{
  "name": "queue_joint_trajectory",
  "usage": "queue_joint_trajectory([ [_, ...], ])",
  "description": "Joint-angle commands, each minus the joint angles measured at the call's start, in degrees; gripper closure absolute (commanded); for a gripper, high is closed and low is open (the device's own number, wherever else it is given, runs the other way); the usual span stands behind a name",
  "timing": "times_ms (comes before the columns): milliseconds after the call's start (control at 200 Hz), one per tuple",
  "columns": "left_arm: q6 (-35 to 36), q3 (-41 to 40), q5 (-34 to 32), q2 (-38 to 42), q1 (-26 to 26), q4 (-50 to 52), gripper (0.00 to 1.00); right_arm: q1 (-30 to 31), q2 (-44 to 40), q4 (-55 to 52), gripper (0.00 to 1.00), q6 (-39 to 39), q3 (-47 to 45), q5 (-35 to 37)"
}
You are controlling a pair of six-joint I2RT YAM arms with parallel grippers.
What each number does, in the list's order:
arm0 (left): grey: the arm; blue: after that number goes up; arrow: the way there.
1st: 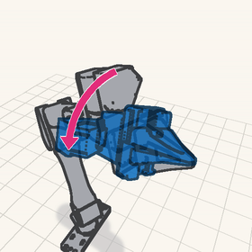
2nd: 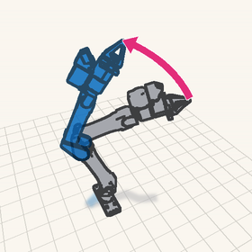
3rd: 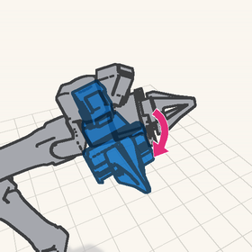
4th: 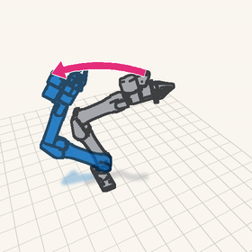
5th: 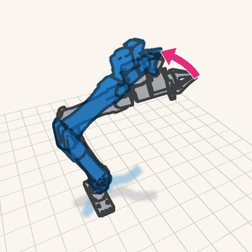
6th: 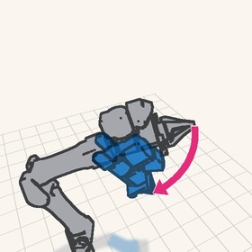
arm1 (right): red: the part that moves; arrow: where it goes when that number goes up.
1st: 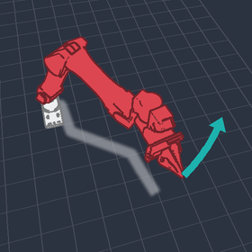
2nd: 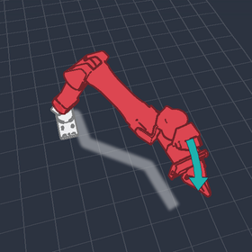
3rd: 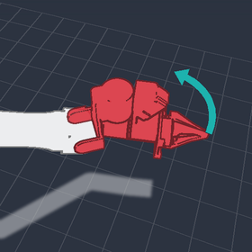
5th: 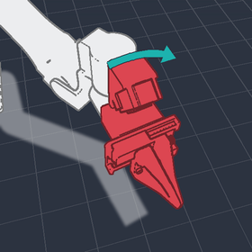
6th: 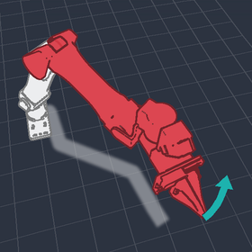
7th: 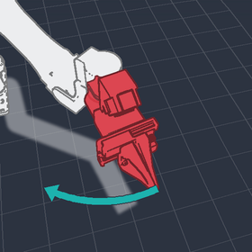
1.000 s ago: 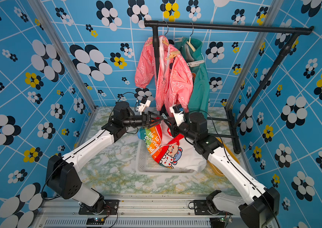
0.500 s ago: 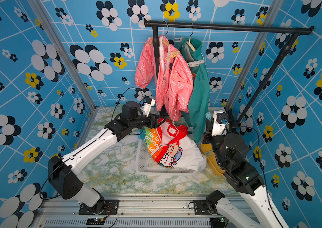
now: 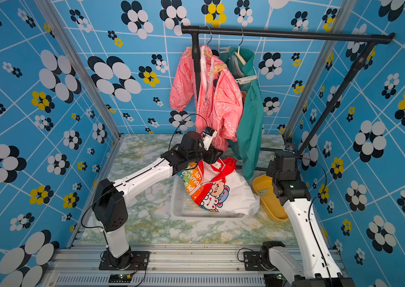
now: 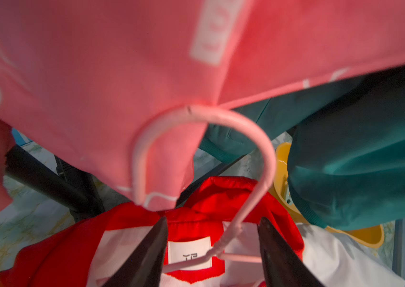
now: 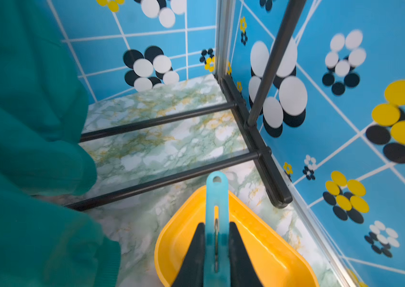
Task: Remove the clothespins securing jackets to the hanger
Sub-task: Pick up the hanger from the basket, then remove the jacket from the hanger.
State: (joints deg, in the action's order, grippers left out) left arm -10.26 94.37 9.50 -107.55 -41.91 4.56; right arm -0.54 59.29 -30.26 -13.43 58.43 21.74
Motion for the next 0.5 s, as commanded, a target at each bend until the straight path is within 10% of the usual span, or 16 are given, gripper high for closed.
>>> queue_joint_trajectory([
  [0, 0.34, 2.29, -0.46, -2.52, 0.17, -3.92, 0.5, -1.89, 3.46, 0.06, 0.88, -4.94, -1.63, -7.15],
  [130, -0.99, 1.35, 2.0, -3.72, 0.25, -7.41, 0.64, -2.22, 8.19, -0.8, 0.85, -6.06, -2.72, -4.52],
  [305, -1.3, 0.3, 2.41, -2.79, 0.22, -8.02, 1.0, -2.31, 8.51, -0.91, 0.41, -6.26, -2.16, -5.23],
  [495, 0.25, -2.06, 1.22, 1.26, 0.04, -5.83, 1.0, -2.36, 0.83, -1.18, 0.38, -6.79, 0.81, -15.23],
])
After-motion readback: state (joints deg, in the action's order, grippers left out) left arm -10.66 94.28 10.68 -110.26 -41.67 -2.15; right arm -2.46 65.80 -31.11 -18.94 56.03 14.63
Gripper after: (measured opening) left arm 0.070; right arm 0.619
